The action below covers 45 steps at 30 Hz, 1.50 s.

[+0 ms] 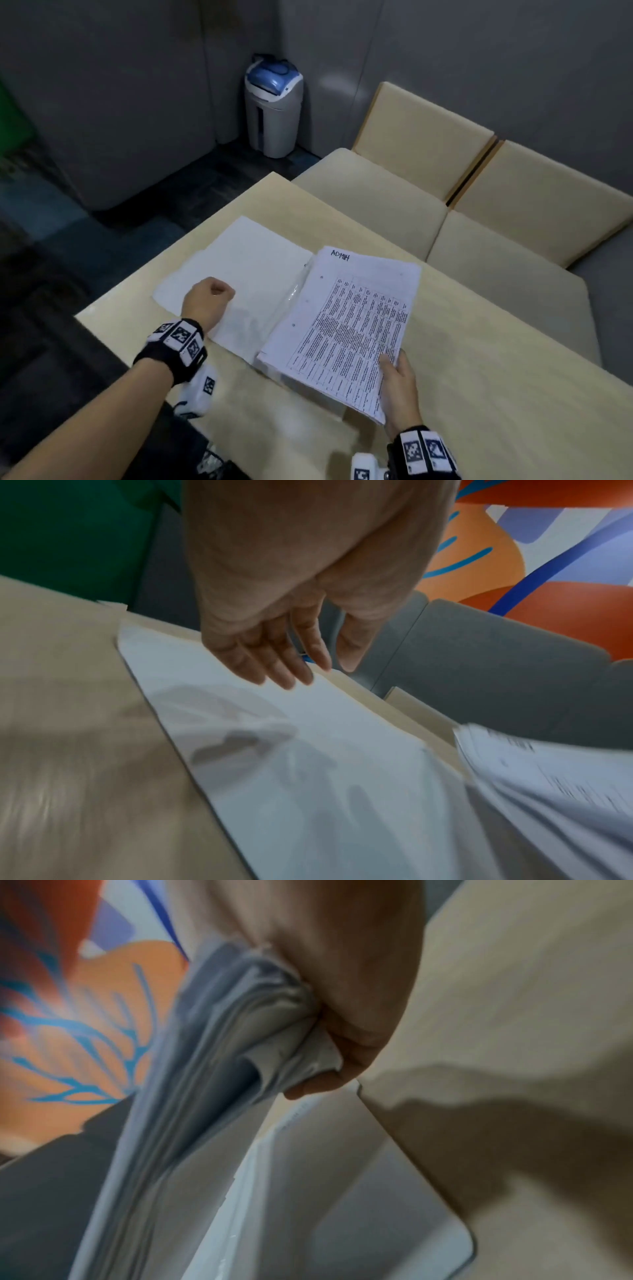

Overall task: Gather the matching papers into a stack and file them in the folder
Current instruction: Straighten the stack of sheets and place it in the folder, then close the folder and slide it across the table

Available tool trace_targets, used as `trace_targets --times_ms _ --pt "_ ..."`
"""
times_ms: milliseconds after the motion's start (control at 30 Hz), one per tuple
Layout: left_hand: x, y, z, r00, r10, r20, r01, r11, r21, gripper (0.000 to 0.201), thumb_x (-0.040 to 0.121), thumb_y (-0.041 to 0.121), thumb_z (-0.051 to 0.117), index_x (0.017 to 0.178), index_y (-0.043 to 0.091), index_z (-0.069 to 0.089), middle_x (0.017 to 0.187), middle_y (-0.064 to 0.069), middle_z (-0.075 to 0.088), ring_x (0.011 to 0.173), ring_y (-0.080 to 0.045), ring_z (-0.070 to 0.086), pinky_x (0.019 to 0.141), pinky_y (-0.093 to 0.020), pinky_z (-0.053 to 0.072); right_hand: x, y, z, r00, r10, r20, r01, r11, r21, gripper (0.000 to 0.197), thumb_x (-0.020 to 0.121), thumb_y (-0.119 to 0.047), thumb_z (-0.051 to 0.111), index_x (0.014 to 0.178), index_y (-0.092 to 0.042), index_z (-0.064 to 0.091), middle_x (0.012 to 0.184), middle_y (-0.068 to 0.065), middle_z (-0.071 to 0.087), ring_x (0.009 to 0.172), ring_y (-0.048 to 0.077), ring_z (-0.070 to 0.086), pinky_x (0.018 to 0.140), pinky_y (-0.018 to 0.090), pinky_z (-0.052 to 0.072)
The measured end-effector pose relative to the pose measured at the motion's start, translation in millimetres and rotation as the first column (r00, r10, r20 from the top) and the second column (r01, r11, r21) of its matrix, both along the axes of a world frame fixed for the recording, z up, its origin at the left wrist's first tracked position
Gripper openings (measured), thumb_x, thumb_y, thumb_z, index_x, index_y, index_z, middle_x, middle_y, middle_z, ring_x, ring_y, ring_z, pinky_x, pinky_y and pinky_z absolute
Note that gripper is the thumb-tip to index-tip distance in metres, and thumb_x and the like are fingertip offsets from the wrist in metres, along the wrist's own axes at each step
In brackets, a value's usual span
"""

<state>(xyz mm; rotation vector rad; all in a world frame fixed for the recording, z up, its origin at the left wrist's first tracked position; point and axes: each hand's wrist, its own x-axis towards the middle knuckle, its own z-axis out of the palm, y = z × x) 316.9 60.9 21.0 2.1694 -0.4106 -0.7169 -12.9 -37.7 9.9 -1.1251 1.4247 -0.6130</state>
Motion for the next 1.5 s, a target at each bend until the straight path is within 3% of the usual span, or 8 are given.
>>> trace_targets --times_ms 333,566,700,800,1000,1266,1366,1500 --pt "113 -13 -22 0.939 -0.293 0.18 0.165 0.843 0.512 0.086 0.067 0.04 0.082 0.132 0.001 0.043 0.135 -0.02 0.042 0.124 -0.04 0.045 0.097 -0.052 0.046 56 -4 -20 0.896 -0.063 -0.44 0.087 0.996 0.035 0.037 0.094 0.006 0.039 0.125 0.004 0.059 0.105 0.01 0.057 0.09 0.025 0.05 0.078 0.028 0.038" --pt "130 -24 16 0.908 -0.406 -0.104 0.419 0.877 0.236 0.027 0.082 0.03 0.073 0.096 0.007 0.072 0.103 -0.014 0.074 0.079 -0.026 0.068 0.069 -0.033 0.053 56 -15 -47 0.87 0.0 -0.492 0.071 0.99 0.126 0.039 0.091 -0.003 0.043 0.126 0.005 0.059 0.127 0.026 0.058 0.109 0.038 0.059 0.099 0.041 0.048" --pt "119 -11 69 0.668 -0.546 -0.505 0.498 0.833 -0.242 0.083 0.067 0.083 0.05 0.1 0.013 0.078 0.111 0.002 0.076 0.106 -0.009 0.068 0.095 -0.037 0.042 57 -14 -40 0.872 -0.087 -0.481 0.142 0.987 0.079 0.035 0.093 -0.003 0.049 0.127 0.004 0.05 0.117 0.021 0.062 0.096 0.035 0.063 0.076 0.035 0.052" --pt "89 -8 62 0.525 -0.459 -0.717 0.251 0.888 -0.385 0.075 0.075 0.074 0.048 0.096 0.007 0.076 0.114 -0.02 0.071 0.101 -0.021 0.068 0.091 -0.042 0.046 58 -12 -32 0.868 -0.124 -0.481 0.162 0.986 0.039 0.037 0.093 -0.003 0.053 0.129 -0.002 0.045 0.11 0.016 0.063 0.087 0.03 0.062 0.066 0.029 0.043" --pt "0 -34 30 0.729 -0.625 -0.278 0.581 0.78 -0.232 0.036 0.092 0.062 0.04 0.125 0.05 0.045 0.142 0.008 0.05 0.131 -0.011 0.045 0.115 -0.033 0.028 53 -13 -15 0.88 -0.149 -0.451 0.189 0.981 0.045 0.032 0.093 -0.02 0.062 0.119 -0.002 0.064 0.102 0.013 0.067 0.085 0.025 0.058 0.076 0.026 0.04" --pt "-60 -58 -69 0.241 -0.94 0.244 0.786 0.336 0.519 0.098 0.064 0.083 -0.014 0.151 0.037 -0.013 0.155 0.004 -0.032 0.134 -0.019 -0.049 0.121 -0.049 0.001 12 -20 -46 0.954 -0.224 -0.197 0.284 0.888 0.362 0.089 0.064 -0.089 0.047 0.101 -0.015 0.08 0.106 0.002 0.079 0.102 0.023 0.072 0.1 0.042 0.051" --pt "-71 -60 -60 0.324 -0.919 0.226 0.758 0.395 0.518 0.091 0.082 0.078 0.022 0.154 0.031 -0.006 0.164 0.0 -0.017 0.15 -0.028 -0.015 0.119 -0.046 0.017 24 -14 -13 0.981 -0.115 -0.153 0.164 0.918 0.361 0.052 0.086 -0.053 0.062 0.112 -0.01 0.074 0.11 0.006 0.077 0.105 0.026 0.072 0.103 0.046 0.051" --pt "-74 -71 -49 0.842 -0.533 0.081 0.526 0.845 0.094 0.08 0.076 0.027 0.075 0.142 0.005 0.037 0.139 -0.016 0.043 0.125 -0.034 0.049 0.102 -0.041 0.045 35 -11 -13 0.985 0.015 -0.172 0.031 0.965 0.261 0.059 0.072 -0.035 0.064 0.127 -0.012 0.063 0.122 0.007 0.071 0.108 0.027 0.068 0.101 0.045 0.052"
